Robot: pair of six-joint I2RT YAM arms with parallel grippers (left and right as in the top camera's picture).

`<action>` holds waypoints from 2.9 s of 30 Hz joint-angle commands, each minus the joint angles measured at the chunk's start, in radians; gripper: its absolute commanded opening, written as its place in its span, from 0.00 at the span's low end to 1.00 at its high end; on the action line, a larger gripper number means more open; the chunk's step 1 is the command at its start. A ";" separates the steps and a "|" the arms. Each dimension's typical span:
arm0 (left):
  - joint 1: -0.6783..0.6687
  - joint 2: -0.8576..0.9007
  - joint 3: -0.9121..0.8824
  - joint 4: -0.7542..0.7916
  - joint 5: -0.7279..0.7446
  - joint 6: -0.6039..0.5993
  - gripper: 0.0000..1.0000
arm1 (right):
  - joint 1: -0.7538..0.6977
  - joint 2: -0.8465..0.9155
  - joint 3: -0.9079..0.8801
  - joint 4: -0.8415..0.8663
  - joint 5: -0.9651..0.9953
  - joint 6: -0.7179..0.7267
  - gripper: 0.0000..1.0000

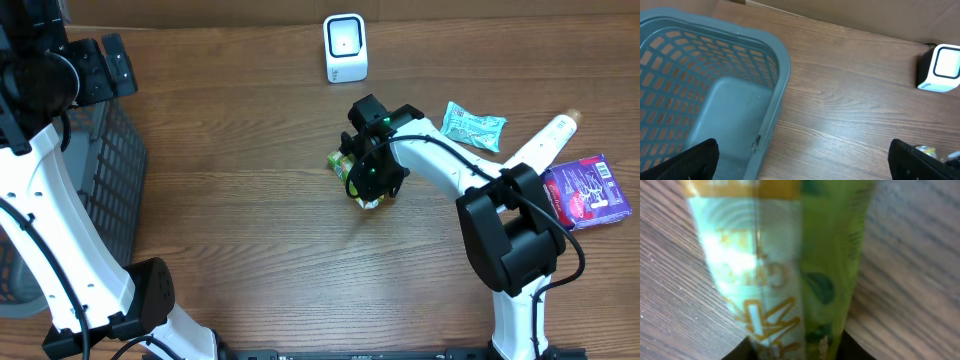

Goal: Scan the item barcode

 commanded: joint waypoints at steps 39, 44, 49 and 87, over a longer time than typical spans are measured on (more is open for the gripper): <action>0.004 0.007 0.006 -0.002 0.011 -0.017 1.00 | -0.260 -0.286 0.220 0.246 -0.824 0.394 0.03; 0.004 0.007 0.006 -0.002 0.011 -0.017 1.00 | -0.130 -0.283 0.510 -0.021 -0.232 0.291 0.03; 0.004 0.007 0.006 -0.002 0.011 -0.017 1.00 | -0.047 -0.275 0.657 -0.062 0.252 0.236 0.03; 0.004 0.007 0.006 -0.002 0.011 -0.017 1.00 | -0.050 0.424 0.638 0.729 1.110 -0.735 0.04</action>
